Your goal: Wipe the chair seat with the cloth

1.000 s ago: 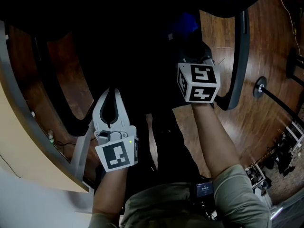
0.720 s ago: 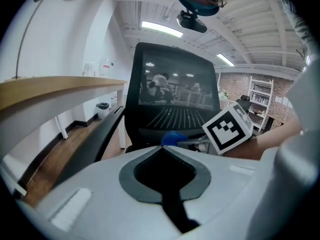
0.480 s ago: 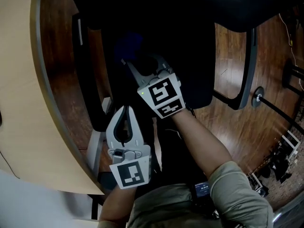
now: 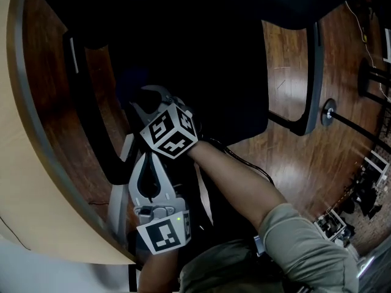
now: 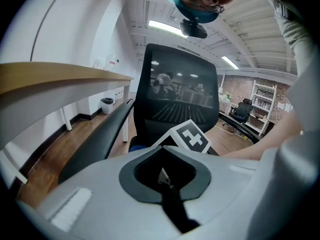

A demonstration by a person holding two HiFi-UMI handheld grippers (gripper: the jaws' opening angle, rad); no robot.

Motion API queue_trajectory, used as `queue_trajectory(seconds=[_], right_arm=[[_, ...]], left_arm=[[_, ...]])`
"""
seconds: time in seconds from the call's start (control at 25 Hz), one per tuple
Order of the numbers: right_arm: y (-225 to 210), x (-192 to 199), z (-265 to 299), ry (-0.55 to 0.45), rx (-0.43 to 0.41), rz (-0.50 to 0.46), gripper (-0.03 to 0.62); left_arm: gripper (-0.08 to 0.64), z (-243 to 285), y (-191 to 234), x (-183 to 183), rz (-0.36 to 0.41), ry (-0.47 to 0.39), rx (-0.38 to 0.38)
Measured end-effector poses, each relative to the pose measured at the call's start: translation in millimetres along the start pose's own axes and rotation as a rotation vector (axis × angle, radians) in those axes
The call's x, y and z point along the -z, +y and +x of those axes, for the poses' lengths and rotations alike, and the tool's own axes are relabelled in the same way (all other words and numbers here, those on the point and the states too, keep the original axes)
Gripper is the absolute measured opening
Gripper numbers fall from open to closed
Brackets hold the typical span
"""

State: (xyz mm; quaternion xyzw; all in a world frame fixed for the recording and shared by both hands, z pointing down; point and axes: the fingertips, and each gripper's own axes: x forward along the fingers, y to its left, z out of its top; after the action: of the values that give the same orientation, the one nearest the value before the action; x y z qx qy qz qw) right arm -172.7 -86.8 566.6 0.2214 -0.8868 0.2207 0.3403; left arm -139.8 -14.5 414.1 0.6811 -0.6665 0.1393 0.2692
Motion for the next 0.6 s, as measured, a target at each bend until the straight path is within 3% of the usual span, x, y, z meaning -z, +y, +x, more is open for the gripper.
queue_trajectory(seconds=[0.28,0.6], right_arm=[[-68,23,-54,0.016,0.159,0.065,0.081],[-171,66,-142,0.015,0.381,0.179,0.081]], left_arm=[[0.006,18,-42,-5,0.049,-0.001,0.070],[0.006,42,-117,1,0.159,0.048,0.219]])
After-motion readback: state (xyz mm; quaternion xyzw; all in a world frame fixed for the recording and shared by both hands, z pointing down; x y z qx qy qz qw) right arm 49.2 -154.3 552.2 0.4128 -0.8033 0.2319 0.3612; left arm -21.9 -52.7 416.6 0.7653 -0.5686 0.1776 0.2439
